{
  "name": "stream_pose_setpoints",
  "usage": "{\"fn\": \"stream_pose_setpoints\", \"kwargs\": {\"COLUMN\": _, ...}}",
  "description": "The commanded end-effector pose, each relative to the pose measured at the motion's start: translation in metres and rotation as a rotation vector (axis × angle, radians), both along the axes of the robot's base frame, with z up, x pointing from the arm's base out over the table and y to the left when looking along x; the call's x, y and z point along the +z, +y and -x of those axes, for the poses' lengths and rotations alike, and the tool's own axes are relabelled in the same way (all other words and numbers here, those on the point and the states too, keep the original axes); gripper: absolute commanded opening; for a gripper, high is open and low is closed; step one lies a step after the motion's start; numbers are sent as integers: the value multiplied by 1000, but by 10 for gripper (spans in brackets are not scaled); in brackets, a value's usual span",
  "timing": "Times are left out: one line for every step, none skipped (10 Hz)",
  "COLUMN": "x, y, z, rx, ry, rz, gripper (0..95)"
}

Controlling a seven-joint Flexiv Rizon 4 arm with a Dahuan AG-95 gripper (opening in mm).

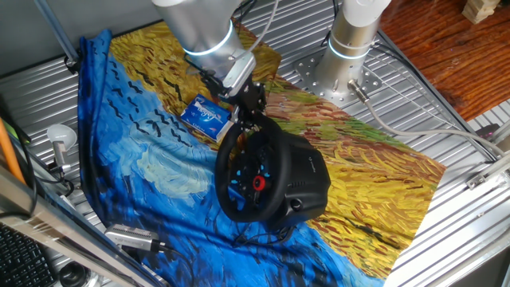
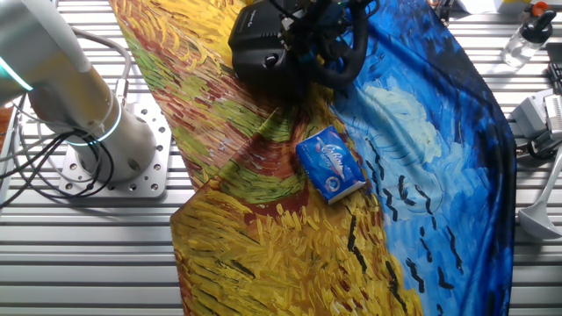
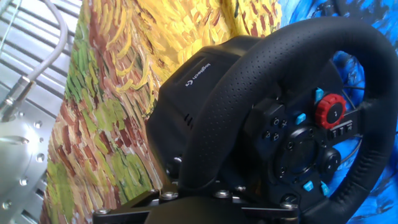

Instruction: Rotate the steering wheel 90 degrees counterclockwise

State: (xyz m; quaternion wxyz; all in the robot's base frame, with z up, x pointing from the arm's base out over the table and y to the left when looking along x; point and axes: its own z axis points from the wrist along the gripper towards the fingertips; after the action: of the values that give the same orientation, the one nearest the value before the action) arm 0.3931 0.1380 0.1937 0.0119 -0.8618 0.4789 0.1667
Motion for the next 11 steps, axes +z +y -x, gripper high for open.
{"fn": "stream_pose_setpoints", "kwargs": {"x": -1, "y": -2, "z": -1, "rx": 30, "ry": -28, "rz": 0, "gripper": 0}}
{"fn": "stream_pose_setpoints", "kwargs": {"x": -2, "y": -5, "z": -2, "rx": 38, "ry": -35, "rz": -5, "gripper": 0}}
{"fn": "stream_pose_setpoints", "kwargs": {"x": -3, "y": -7, "z": -2, "rx": 46, "ry": -48, "rz": -8, "gripper": 0}}
{"fn": "stream_pose_setpoints", "kwargs": {"x": -5, "y": -8, "z": -2, "rx": 49, "ry": -59, "rz": -17, "gripper": 0}}
{"fn": "stream_pose_setpoints", "kwargs": {"x": -8, "y": -9, "z": -3, "rx": 51, "ry": -70, "rz": -37, "gripper": 0}}
{"fn": "stream_pose_setpoints", "kwargs": {"x": -11, "y": -10, "z": -5, "rx": 45, "ry": -74, "rz": -45, "gripper": 0}}
{"fn": "stream_pose_setpoints", "kwargs": {"x": -12, "y": -10, "z": -5, "rx": 46, "ry": -78, "rz": -46, "gripper": 0}}
{"fn": "stream_pose_setpoints", "kwargs": {"x": -14, "y": -11, "z": -7, "rx": 54, "ry": -86, "rz": -51, "gripper": 0}}
{"fn": "stream_pose_setpoints", "kwargs": {"x": -16, "y": -12, "z": -8, "rx": 54, "ry": -90, "rz": -55, "gripper": 0}}
{"fn": "stream_pose_setpoints", "kwargs": {"x": -16, "y": -12, "z": -8, "rx": 52, "ry": -100, "rz": -61, "gripper": 0}}
{"fn": "stream_pose_setpoints", "kwargs": {"x": -16, "y": -12, "z": -8, "rx": 53, "ry": -109, "rz": -58, "gripper": 0}}
